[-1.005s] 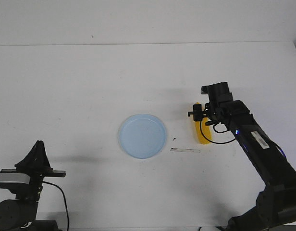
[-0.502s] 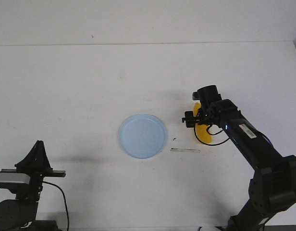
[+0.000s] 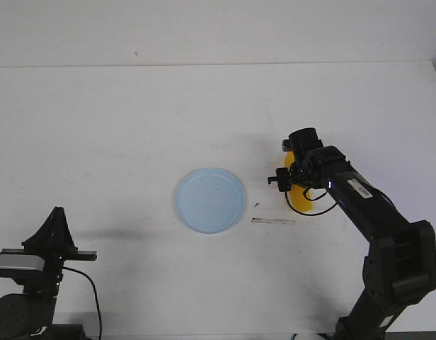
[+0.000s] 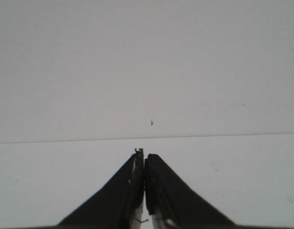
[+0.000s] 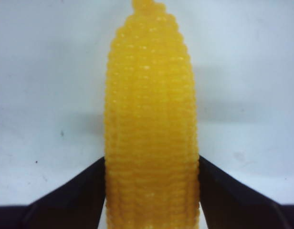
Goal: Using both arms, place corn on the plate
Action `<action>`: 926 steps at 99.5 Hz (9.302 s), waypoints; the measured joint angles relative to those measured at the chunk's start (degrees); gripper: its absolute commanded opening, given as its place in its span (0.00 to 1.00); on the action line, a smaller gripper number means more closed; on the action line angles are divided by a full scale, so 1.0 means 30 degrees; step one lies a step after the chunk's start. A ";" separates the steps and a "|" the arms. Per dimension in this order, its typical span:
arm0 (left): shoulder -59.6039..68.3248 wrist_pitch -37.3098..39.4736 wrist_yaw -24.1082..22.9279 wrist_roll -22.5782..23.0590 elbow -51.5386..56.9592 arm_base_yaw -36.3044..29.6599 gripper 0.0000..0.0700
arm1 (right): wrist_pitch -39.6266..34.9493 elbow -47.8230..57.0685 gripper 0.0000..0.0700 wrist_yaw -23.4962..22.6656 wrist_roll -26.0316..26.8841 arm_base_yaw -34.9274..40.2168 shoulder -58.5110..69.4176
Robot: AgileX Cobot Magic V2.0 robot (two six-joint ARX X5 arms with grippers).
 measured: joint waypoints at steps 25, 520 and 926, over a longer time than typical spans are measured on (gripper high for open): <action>0.0000 0.0000 0.0000 0.0000 0.0000 0.0000 0.00 | -0.0131 0.0051 0.47 -0.0015 0.0000 0.0036 -0.0007; -0.0044 -0.1158 -0.0984 0.0000 -0.0117 0.0000 0.00 | 1.2947 -1.7085 0.02 0.1027 -0.2674 -0.3111 -3.0833; -0.2404 0.1785 -0.0612 -0.0029 -0.6528 0.0000 0.00 | 1.6364 -2.5121 0.02 -0.0816 -0.3155 -0.2579 -3.3995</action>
